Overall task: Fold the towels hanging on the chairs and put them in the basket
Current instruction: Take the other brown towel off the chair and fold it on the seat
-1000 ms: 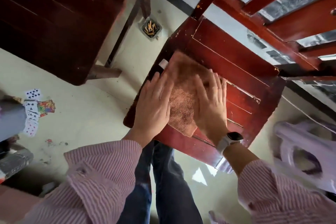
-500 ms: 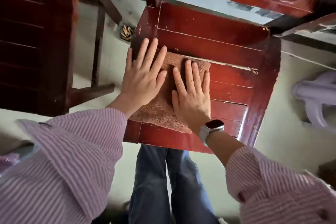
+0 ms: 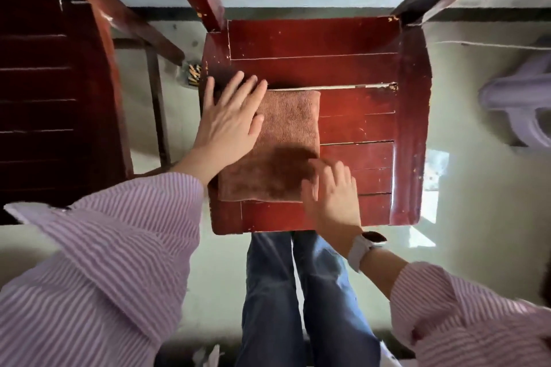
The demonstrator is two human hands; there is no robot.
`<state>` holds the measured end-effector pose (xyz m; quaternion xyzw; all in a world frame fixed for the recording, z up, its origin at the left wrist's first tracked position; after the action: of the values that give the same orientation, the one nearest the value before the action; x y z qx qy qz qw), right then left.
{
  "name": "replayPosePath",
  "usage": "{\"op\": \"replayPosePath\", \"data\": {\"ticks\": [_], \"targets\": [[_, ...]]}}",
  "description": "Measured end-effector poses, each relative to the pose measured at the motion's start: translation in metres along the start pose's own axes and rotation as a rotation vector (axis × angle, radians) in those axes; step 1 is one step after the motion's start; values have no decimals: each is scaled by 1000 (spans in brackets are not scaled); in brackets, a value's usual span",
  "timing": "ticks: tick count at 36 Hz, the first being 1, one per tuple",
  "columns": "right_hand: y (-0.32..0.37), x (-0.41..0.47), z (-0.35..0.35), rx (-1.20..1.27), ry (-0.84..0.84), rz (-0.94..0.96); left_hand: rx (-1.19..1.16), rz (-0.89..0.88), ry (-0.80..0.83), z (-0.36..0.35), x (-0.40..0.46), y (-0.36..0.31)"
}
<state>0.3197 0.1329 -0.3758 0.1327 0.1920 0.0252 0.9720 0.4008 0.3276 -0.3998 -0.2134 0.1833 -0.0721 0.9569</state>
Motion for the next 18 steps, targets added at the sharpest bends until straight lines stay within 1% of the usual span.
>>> {"op": "replayPosePath", "data": {"ticks": [2,3,4,5,7,9,11,13,15,16,18], "targets": [[-7,1,0,170,223,-460,-15,-26,4,2,7,-3],[-9,2,-3,253,324,-581,-27,-16,-9,4,10,-3],[-8,4,-5,294,392,-600,-34,2,-26,7,13,-4],[-6,5,-5,313,433,-562,-40,25,-36,9,17,-5],[-2,9,-4,333,480,-497,-68,78,-28,11,21,-8],[-4,13,2,389,507,-503,-91,133,-28,12,21,-9],[-13,23,13,429,446,-542,-128,208,-52,11,16,-9],[-26,37,28,451,297,-576,-235,317,-57,11,7,-12],[-39,56,47,469,124,-583,-321,435,-29,6,-6,-16],[-43,66,57,441,40,-549,-327,464,-23,4,-13,-19],[-48,83,73,308,-145,-424,-294,458,-61,0,-26,-25]]}}
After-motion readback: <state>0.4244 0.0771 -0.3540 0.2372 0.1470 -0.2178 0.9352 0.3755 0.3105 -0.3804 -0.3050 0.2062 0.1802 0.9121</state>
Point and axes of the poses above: each hand's wrist, its own x-axis towards the middle knuckle, its own z-axis out of the back of the hand, y = z × x, the point moved 2 cm from there along x, towards the middle knuckle, and after that the axes turned 12 degrees about -x, right-handed, at the moved point
